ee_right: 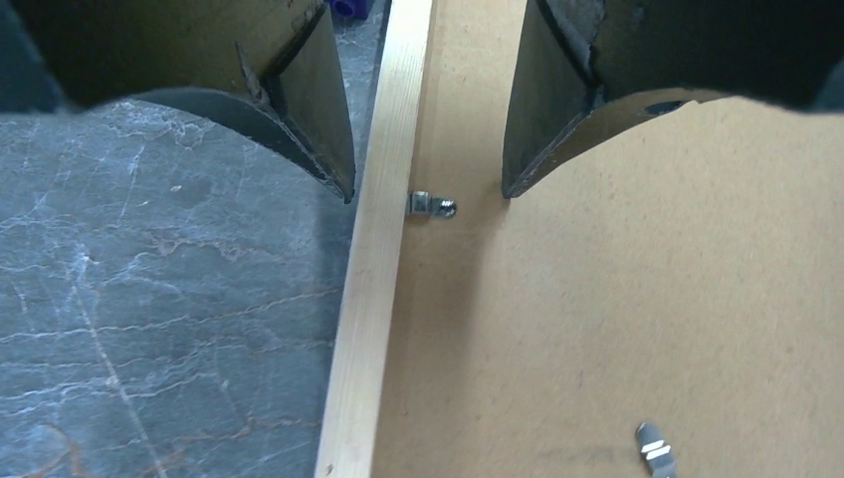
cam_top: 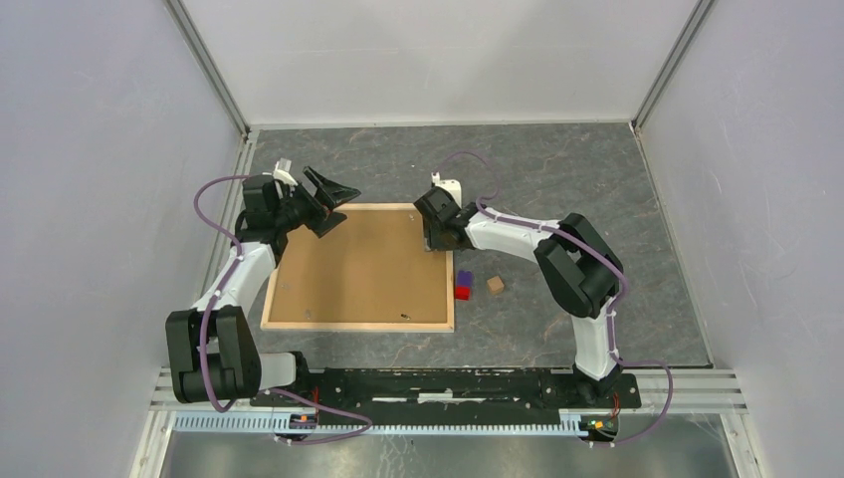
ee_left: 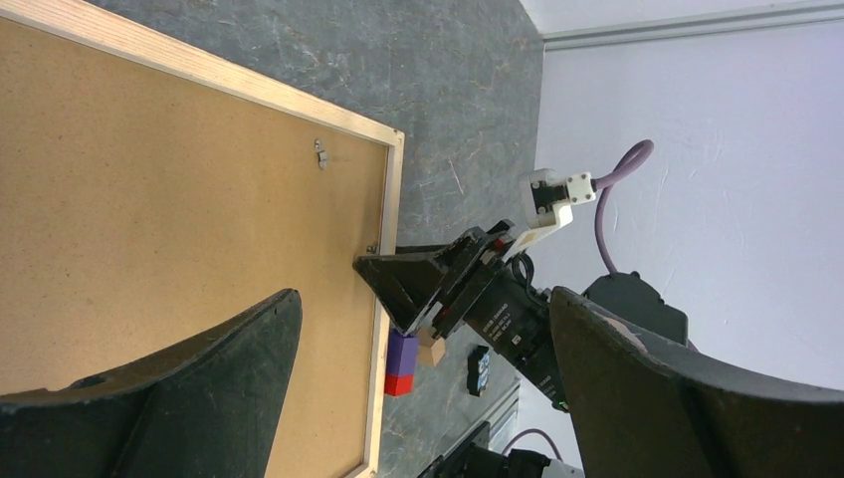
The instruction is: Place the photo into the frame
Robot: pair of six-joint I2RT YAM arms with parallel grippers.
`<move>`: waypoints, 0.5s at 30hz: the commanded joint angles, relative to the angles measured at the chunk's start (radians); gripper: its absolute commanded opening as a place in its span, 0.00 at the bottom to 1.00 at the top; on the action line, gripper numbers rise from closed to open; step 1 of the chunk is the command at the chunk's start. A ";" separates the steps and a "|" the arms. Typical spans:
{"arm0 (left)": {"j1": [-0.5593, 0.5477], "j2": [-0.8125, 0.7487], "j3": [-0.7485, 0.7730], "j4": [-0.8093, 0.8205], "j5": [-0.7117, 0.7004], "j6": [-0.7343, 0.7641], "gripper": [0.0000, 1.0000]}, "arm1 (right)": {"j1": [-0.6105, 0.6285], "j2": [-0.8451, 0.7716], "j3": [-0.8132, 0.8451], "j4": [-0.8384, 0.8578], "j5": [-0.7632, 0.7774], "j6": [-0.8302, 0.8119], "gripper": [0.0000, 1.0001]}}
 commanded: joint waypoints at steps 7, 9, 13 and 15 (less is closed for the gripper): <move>-0.013 -0.039 -0.001 0.035 0.007 -0.008 1.00 | 0.010 -0.120 -0.163 0.092 -0.131 -0.139 0.44; -0.012 -0.037 0.002 0.027 0.003 -0.003 1.00 | 0.007 -0.103 -0.144 0.090 -0.114 -0.170 0.38; -0.015 -0.040 0.007 0.014 -0.004 0.008 1.00 | 0.001 -0.031 -0.043 0.078 -0.122 -0.248 0.28; -0.016 -0.044 0.014 -0.007 -0.016 0.026 1.00 | -0.008 0.015 0.020 0.056 -0.115 -0.289 0.22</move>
